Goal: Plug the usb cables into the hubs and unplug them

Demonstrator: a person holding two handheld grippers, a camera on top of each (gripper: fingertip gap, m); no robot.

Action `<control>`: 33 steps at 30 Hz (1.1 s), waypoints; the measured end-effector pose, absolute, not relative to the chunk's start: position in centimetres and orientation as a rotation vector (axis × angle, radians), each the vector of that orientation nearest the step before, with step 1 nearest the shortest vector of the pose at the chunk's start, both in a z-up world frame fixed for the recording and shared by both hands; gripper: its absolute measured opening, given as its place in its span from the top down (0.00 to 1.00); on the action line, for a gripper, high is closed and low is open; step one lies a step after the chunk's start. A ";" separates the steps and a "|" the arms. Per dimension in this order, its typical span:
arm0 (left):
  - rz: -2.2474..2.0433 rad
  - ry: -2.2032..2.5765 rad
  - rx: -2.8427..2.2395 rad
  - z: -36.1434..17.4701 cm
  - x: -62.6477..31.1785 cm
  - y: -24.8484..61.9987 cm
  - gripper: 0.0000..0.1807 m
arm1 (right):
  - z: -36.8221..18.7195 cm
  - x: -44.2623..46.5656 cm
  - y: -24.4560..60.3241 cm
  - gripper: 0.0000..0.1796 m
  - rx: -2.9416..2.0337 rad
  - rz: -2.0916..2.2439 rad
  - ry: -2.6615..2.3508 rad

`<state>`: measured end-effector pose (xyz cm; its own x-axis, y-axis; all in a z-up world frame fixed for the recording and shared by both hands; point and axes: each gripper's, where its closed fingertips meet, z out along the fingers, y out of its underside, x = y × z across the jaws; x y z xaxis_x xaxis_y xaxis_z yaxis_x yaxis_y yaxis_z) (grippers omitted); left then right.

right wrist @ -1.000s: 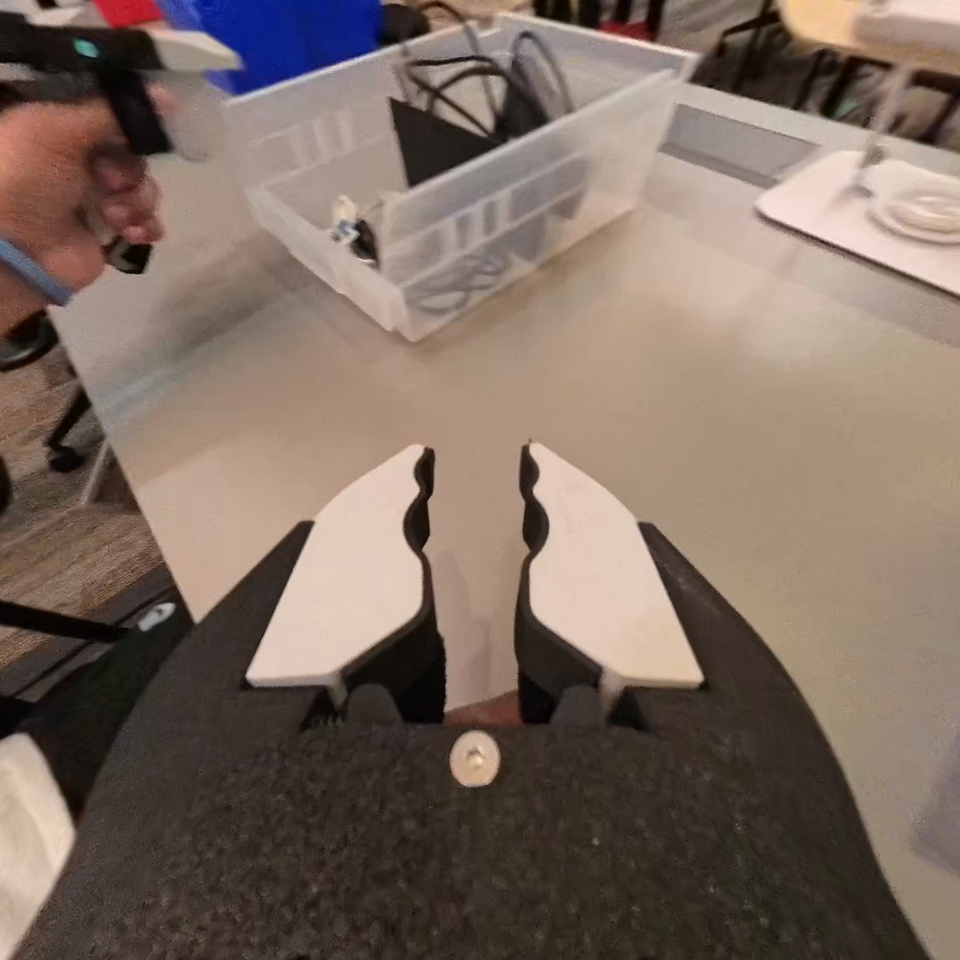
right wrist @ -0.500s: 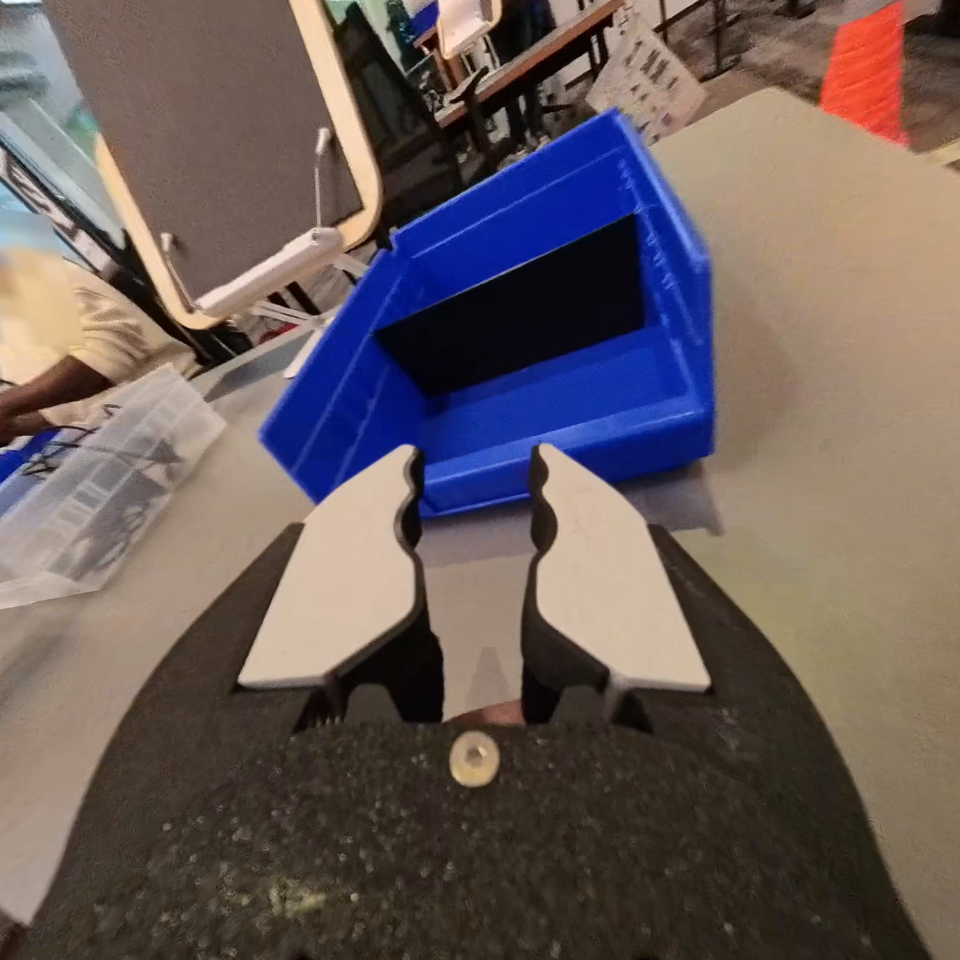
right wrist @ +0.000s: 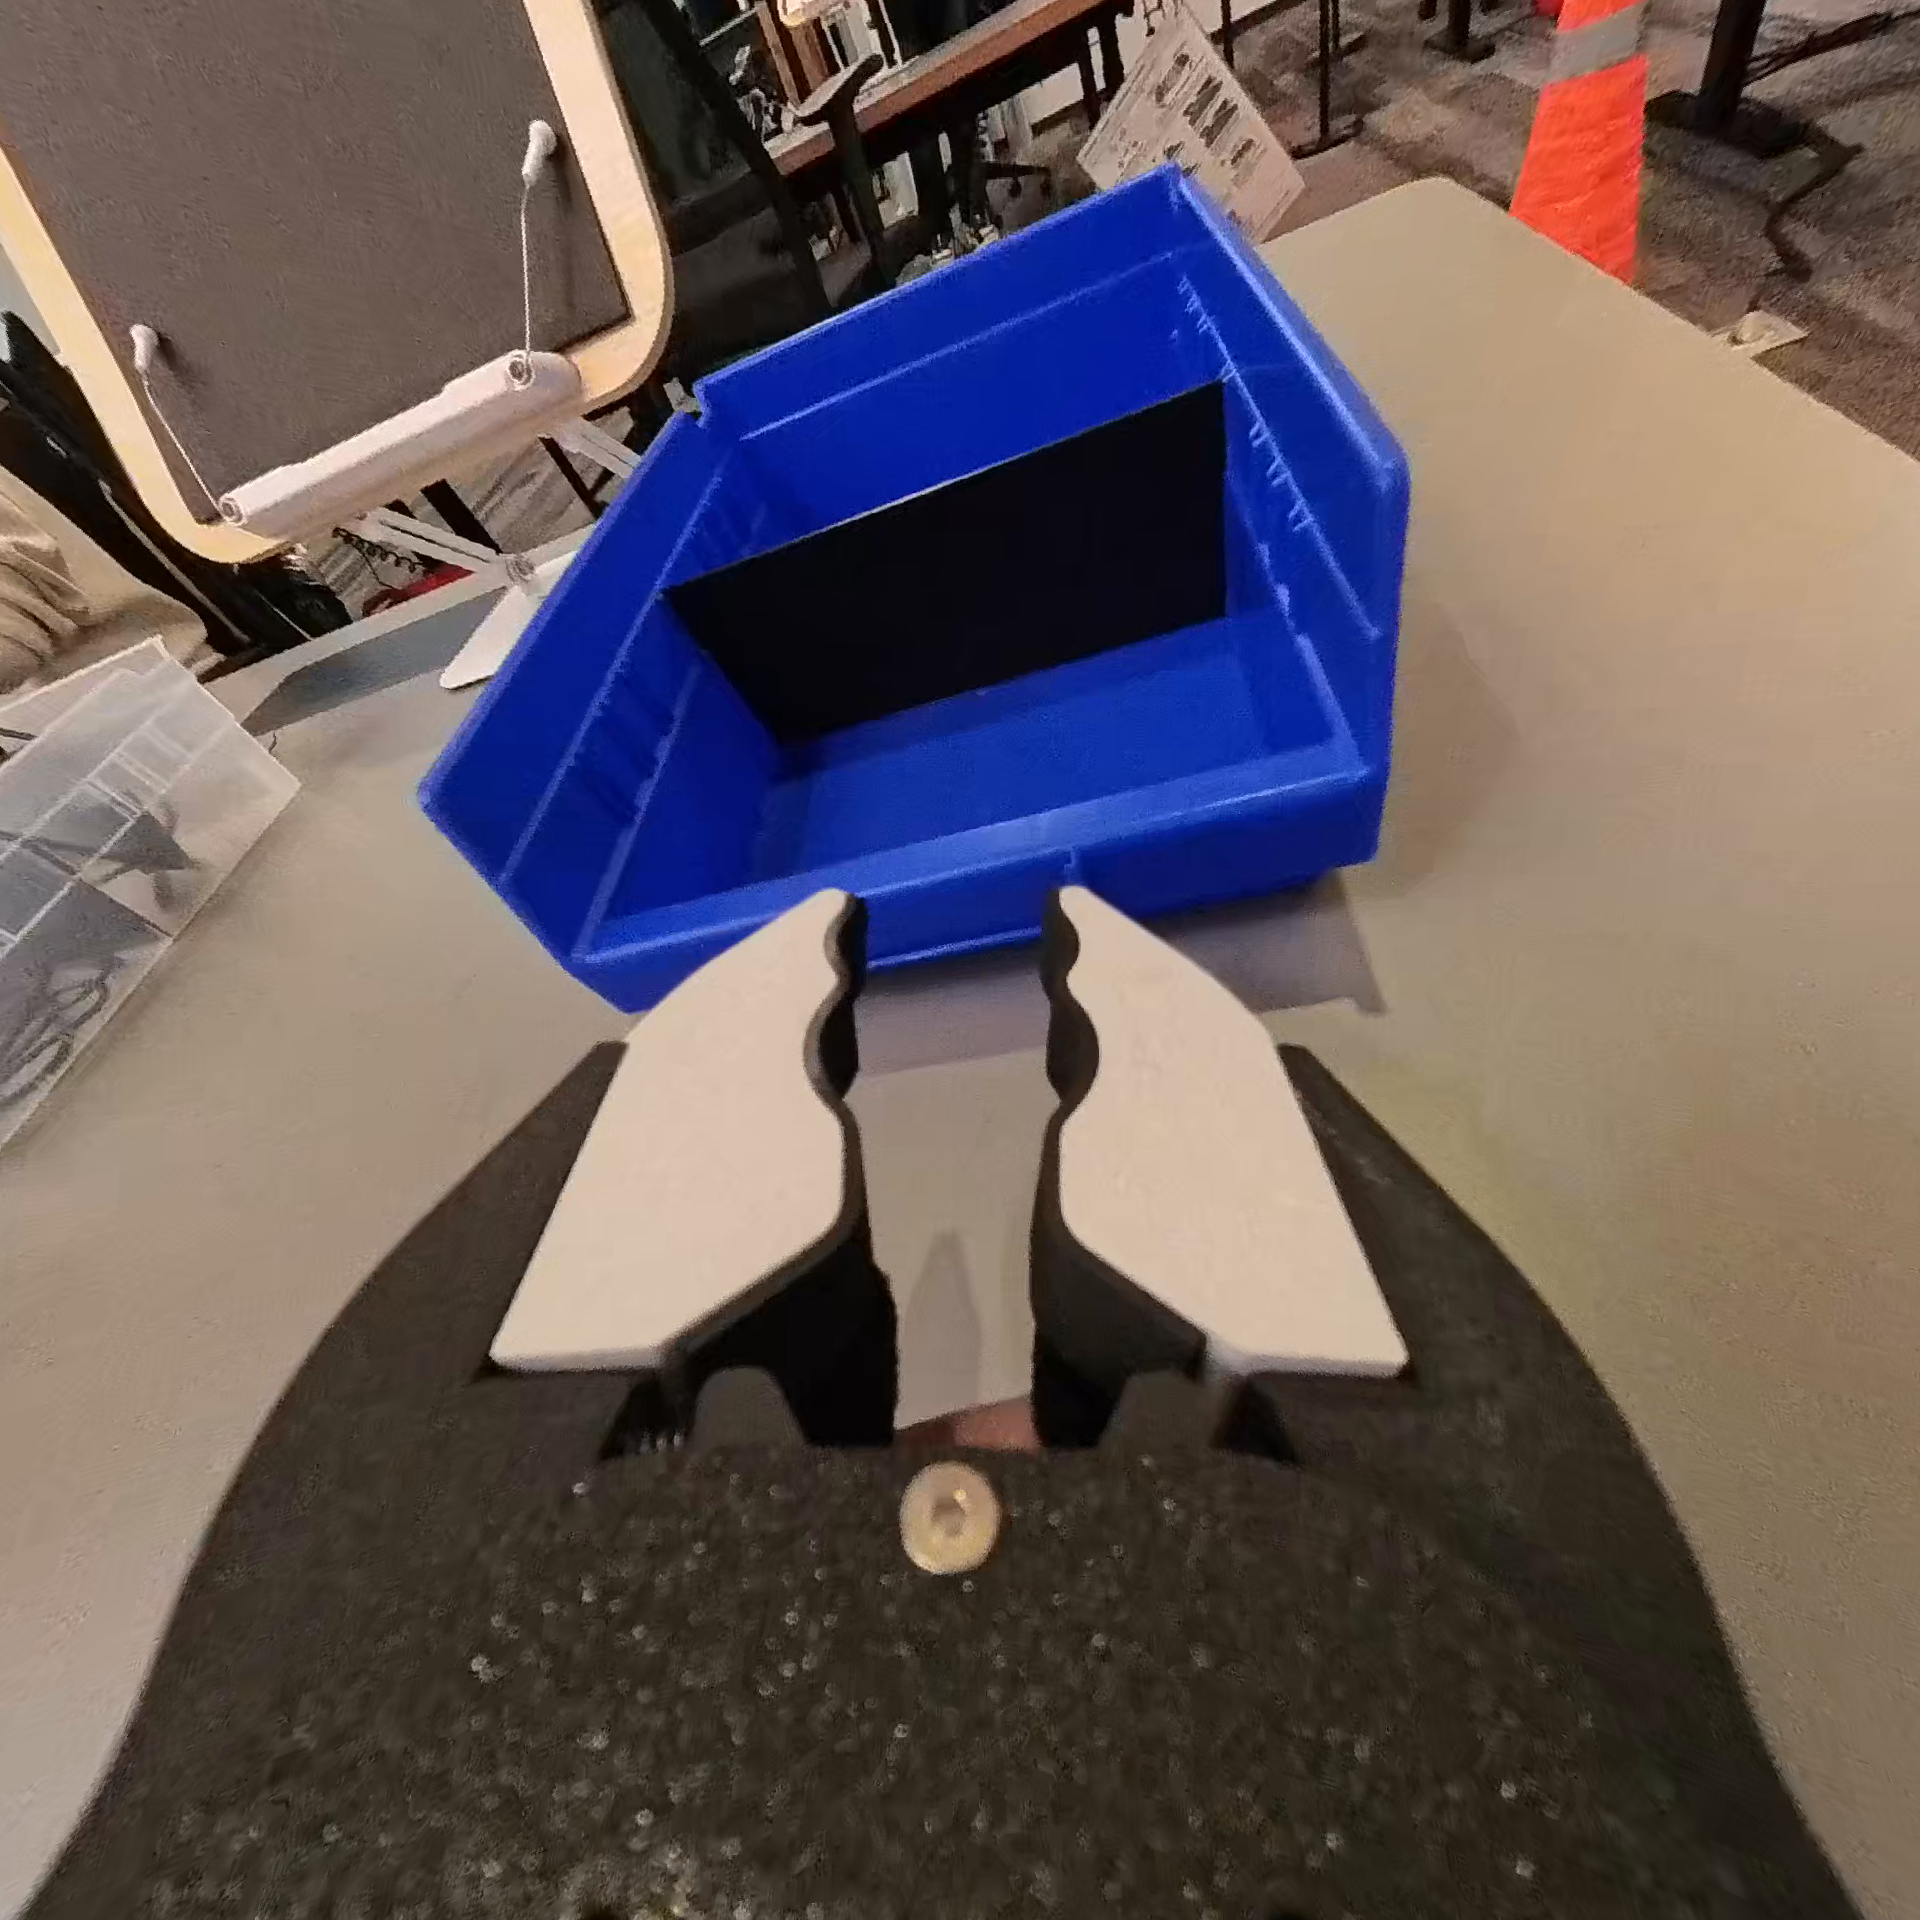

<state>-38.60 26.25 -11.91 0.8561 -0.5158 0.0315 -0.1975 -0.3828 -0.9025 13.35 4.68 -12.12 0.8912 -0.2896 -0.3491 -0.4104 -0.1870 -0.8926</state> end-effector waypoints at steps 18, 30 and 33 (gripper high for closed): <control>-0.542 0.478 -1.998 -12.3 -38.1 26.4 0.85 | -10.9 6.1 6.5 0.84 -1.834 -0.041 0.145; -0.548 0.563 -1.974 -11.6 -36.7 26.9 0.83 | -11.8 3.2 7.5 0.84 -1.876 -0.035 0.027; -0.534 0.701 -1.982 -10.5 -36.5 27.8 0.82 | -11.6 1.9 7.7 0.84 -1.870 0.051 0.066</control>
